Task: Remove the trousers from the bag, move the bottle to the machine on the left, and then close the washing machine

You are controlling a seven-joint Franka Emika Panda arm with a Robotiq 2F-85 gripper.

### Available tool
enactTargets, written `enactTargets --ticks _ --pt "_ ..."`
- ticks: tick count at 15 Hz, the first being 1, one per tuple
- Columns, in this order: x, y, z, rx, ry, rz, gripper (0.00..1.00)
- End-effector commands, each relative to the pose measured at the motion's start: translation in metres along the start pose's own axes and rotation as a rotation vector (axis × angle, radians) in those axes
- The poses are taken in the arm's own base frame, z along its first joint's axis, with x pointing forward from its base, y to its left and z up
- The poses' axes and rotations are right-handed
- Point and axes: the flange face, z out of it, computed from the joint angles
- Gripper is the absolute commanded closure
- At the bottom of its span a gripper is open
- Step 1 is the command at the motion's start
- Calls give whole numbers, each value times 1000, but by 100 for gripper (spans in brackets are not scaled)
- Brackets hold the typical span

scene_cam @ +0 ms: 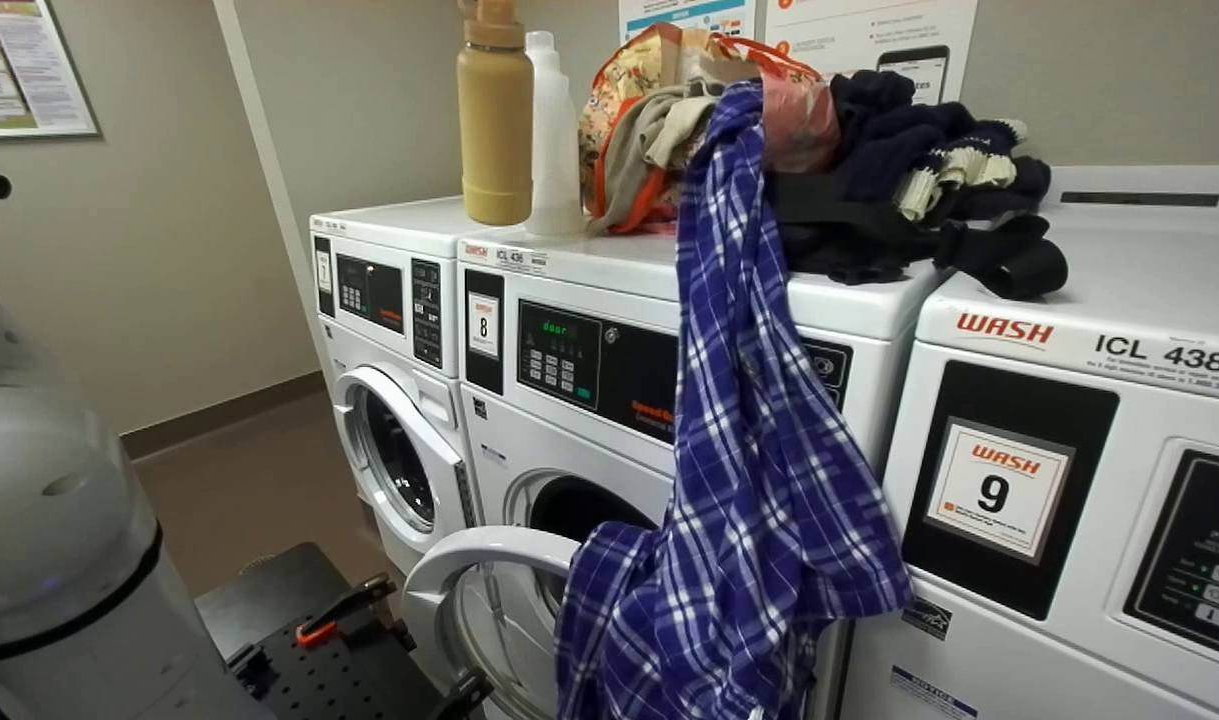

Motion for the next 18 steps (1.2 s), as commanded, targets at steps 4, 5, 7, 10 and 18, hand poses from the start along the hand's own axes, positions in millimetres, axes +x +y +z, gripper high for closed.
enactTargets --ticks 4,5,7,10,18 --pt "-37 -49 24 -3 -52 -155 98" --pt "-44 -57 27 -1 -54 -172 98" --pt "-55 -69 23 19 -48 -203 98" --pt "-71 -84 20 37 -51 -246 98" --pt "-97 -130 27 71 3 -346 98"
